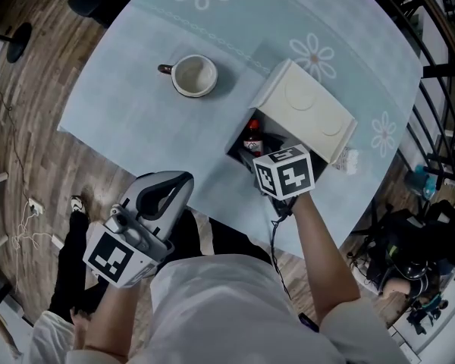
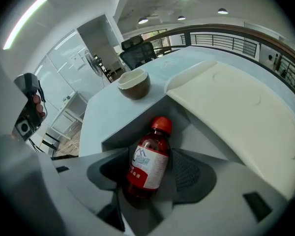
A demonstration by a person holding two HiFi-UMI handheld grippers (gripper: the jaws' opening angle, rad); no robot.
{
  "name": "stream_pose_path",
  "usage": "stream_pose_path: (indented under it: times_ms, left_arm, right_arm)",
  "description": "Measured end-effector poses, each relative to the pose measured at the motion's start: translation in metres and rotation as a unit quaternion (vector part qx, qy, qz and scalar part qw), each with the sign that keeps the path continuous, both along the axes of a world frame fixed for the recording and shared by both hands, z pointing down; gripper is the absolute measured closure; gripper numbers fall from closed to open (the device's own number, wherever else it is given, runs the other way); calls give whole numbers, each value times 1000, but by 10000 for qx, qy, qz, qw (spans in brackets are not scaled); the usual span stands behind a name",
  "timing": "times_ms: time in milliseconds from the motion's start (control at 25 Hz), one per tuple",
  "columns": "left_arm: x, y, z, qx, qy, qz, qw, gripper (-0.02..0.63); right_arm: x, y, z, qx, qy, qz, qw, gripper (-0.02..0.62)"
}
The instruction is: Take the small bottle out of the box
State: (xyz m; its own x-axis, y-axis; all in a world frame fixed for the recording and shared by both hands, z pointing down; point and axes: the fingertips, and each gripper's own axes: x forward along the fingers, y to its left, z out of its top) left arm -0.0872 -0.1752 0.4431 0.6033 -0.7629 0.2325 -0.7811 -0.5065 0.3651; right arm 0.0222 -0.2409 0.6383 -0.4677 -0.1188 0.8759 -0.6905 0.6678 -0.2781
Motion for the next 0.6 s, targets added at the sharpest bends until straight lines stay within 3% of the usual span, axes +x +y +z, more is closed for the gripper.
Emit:
stream_pose_path:
  times_ms: [160, 600]
  left_arm:
    - [-2, 1, -2, 2, -4, -2, 10000, 600]
    - [-2, 8, -8, 43, -79, 54, 9999, 600]
  right_arm:
    - [-1, 0, 3, -19, 189, 4, 9998, 324]
    - [2, -3, 1, 123, 121, 121, 9998, 339]
